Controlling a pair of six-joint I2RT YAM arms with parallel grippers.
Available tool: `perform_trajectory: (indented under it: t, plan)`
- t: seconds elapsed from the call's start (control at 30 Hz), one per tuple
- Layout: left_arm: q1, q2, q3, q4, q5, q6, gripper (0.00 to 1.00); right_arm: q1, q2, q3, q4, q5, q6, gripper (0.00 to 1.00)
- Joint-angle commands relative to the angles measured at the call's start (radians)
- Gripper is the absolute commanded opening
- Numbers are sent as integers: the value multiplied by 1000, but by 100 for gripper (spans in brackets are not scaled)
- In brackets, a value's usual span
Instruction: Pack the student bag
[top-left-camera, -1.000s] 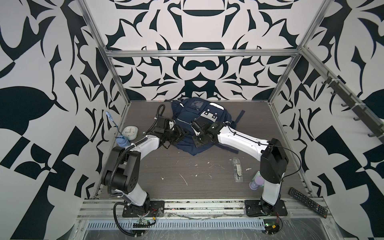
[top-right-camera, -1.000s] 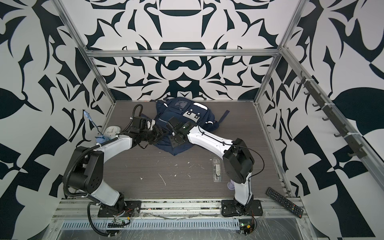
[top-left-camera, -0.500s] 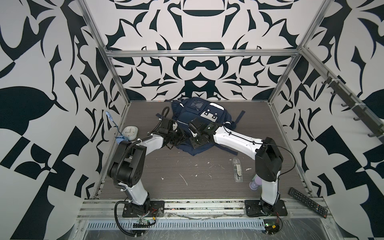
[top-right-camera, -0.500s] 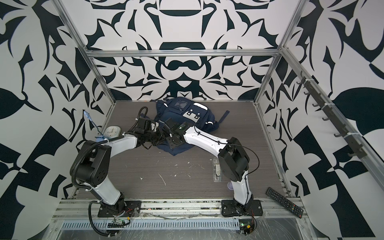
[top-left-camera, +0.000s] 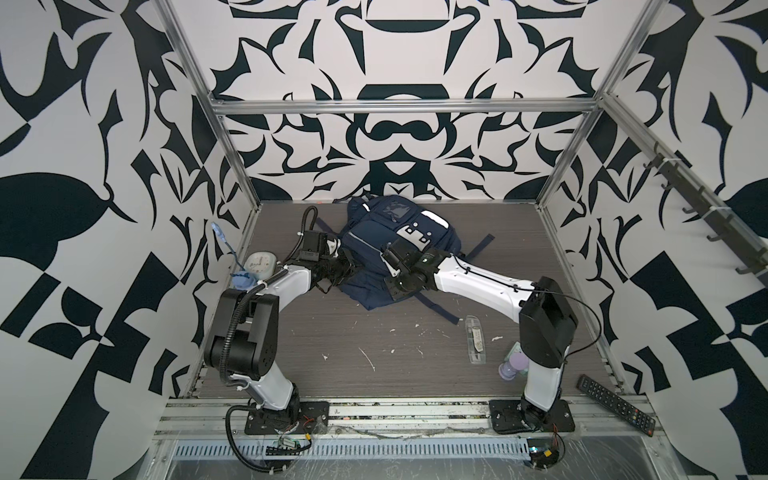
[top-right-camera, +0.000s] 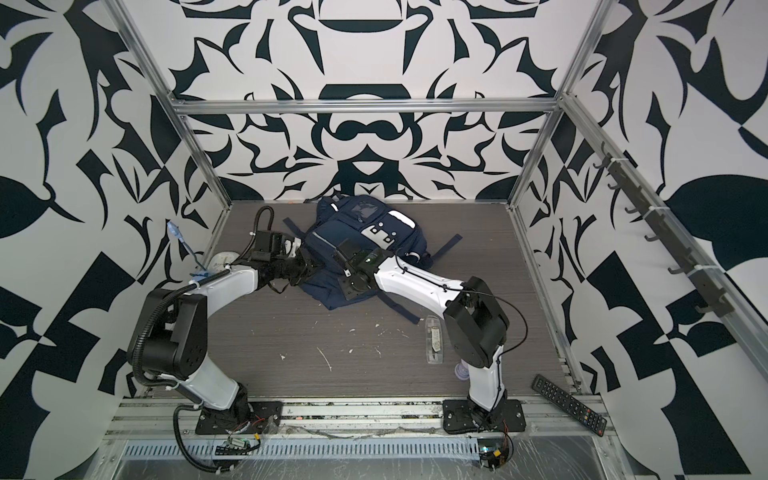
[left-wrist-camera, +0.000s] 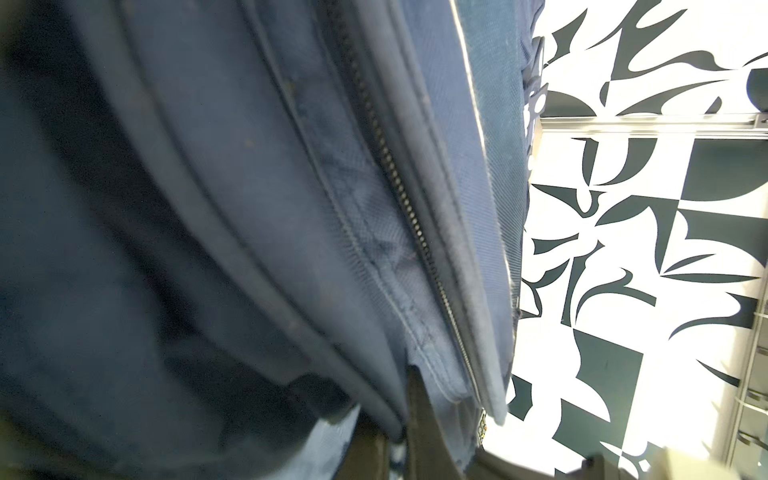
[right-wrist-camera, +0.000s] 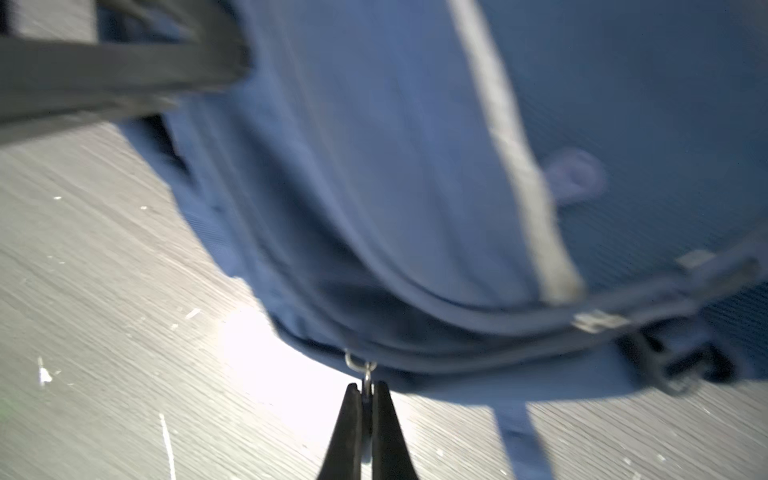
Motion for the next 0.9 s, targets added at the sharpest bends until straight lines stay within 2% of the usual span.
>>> perform_trajectory:
  t: [0.0, 0.2, 0.43, 0.67, 0.87]
  plan:
    - [20, -41, -1, -2, -15, 37, 0, -72, -64, -38, -31, 18, -17, 0]
    - [24, -41, -19, -5, -10, 44, 0, -221, -70, -74, 6, -33, -30, 0]
    - [24, -42, -22, -2, -9, 44, 0, -368, 39, -8, 18, -40, -56, 0]
    - [26, -41, -22, -7, -12, 45, 0, -395, 110, 71, 0, -14, -66, 0]
    - [26, -25, -16, -2, -14, 43, 0, -397, 98, 72, -9, -8, -68, 0]
